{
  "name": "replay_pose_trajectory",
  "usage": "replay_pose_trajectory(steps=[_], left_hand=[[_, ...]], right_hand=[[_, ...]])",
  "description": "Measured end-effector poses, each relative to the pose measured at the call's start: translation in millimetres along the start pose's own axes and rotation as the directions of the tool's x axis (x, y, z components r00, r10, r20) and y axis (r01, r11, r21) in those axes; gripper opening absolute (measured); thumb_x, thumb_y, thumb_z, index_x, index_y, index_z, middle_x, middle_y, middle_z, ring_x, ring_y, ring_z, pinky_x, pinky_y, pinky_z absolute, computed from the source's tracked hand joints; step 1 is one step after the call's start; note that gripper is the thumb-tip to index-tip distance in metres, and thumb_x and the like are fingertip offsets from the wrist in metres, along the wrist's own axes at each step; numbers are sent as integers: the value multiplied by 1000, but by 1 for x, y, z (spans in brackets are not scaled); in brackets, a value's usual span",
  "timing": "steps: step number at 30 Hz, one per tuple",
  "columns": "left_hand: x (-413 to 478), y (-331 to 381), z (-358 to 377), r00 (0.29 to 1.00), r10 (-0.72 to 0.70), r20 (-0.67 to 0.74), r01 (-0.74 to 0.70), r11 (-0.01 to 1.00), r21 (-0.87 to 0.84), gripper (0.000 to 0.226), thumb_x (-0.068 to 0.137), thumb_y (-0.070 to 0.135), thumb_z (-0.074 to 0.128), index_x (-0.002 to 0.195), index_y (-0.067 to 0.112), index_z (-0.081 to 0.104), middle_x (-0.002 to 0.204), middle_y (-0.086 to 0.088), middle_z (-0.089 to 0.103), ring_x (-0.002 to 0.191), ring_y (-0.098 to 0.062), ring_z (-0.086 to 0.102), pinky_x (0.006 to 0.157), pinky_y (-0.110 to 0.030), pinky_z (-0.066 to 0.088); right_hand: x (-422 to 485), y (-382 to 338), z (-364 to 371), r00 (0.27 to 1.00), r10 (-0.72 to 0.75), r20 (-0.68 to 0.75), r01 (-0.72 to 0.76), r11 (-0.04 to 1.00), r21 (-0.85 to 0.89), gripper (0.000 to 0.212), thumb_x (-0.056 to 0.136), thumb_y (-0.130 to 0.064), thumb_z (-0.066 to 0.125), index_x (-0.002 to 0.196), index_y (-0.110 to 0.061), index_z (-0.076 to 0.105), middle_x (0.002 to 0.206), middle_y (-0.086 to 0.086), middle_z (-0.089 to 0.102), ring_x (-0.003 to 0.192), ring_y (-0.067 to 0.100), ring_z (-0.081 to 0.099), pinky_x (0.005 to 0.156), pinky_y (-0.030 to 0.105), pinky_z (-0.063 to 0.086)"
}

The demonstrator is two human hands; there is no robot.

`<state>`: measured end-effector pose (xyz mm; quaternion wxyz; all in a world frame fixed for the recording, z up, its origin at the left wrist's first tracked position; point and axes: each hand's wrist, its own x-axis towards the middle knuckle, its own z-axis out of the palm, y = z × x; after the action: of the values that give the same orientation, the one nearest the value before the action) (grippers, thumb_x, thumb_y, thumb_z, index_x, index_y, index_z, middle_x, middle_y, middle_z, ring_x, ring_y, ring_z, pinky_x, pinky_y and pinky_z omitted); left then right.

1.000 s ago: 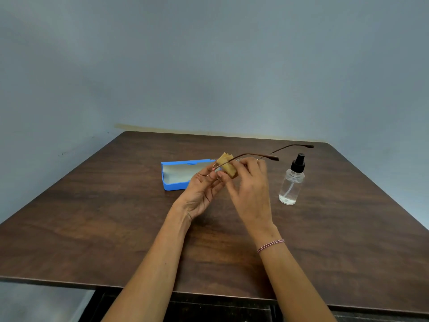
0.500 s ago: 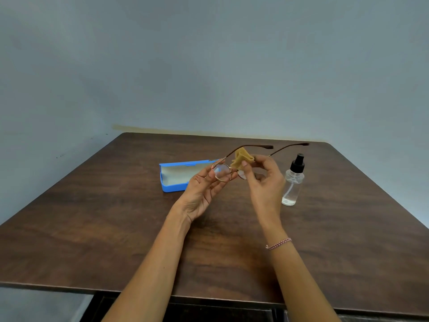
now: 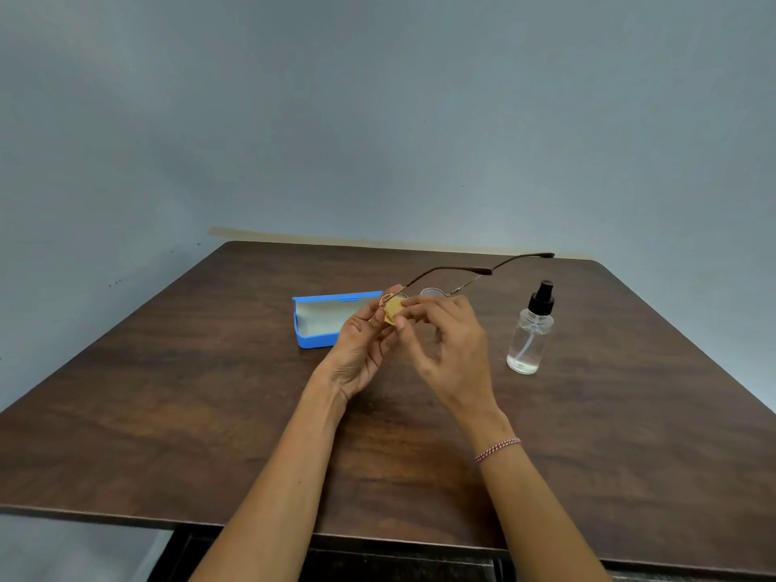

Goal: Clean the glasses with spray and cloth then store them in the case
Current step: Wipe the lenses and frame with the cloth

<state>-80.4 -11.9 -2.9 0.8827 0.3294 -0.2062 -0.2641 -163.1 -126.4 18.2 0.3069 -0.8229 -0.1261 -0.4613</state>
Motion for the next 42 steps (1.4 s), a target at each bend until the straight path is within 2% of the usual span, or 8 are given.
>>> replay_pose_trajectory(steps=[3,7,11,14,24,29,35,42], left_hand=[[-1,-1,1,999,-51,9,51,998,-21,66,47,21,93,109,11,70,107,-15,68,88,-18,69,63,-22,58],[0,-2,1,999,-25,21,25,1000,10,67,45,26,93,107,9,71,101,-12,71,87,-16,70,65,-21,57],[-2,-1,3,999,-12,37,10,999,47,60,42,29,94,96,13,75,93,-7,73,80,-13,71,66,-21,57],[-3,-1,3,999,-20,49,18,998,60,58,43,27,94,96,13,75,94,-7,73,82,-13,71,68,-21,57],[-3,4,0,1000,16,4,-16,998,63,61,38,29,95,94,14,76,93,-7,73,82,-13,71,65,-21,57],[-4,2,0,999,-33,34,28,992,123,74,47,27,93,113,11,67,109,-9,69,94,-16,68,75,-24,57],[-5,6,0,999,31,12,-32,997,72,61,39,31,95,95,17,76,91,-6,73,77,-11,70,64,-20,57],[-4,4,1,1000,-17,20,13,986,166,60,44,34,93,97,15,75,94,-5,73,84,-13,70,69,-21,57]], right_hand=[[0,0,4,999,38,-22,-37,999,26,19,81,-29,69,84,-11,65,92,-2,65,87,10,55,73,21,48],[0,2,5,999,20,-40,-16,995,100,12,81,-10,72,92,-9,67,99,1,68,96,13,61,83,31,52],[1,7,2,1000,-19,11,20,999,-29,32,82,-1,69,113,-9,66,110,3,67,105,11,57,98,17,42],[0,6,4,1000,-15,24,18,993,-115,32,82,-1,68,114,-5,66,112,6,66,107,16,56,99,19,40],[1,10,2,992,-107,68,113,989,-99,29,80,6,67,107,-6,70,108,5,67,104,13,53,93,24,46],[-1,10,3,997,-75,25,77,990,-120,27,82,5,65,106,-5,68,107,7,67,103,19,57,91,35,49],[0,6,2,983,-148,106,154,987,-48,28,83,4,62,109,-4,69,109,6,66,104,15,53,92,27,47],[-3,11,6,994,-95,61,103,985,-141,32,81,6,64,111,-4,67,112,8,64,106,21,55,93,31,47]])
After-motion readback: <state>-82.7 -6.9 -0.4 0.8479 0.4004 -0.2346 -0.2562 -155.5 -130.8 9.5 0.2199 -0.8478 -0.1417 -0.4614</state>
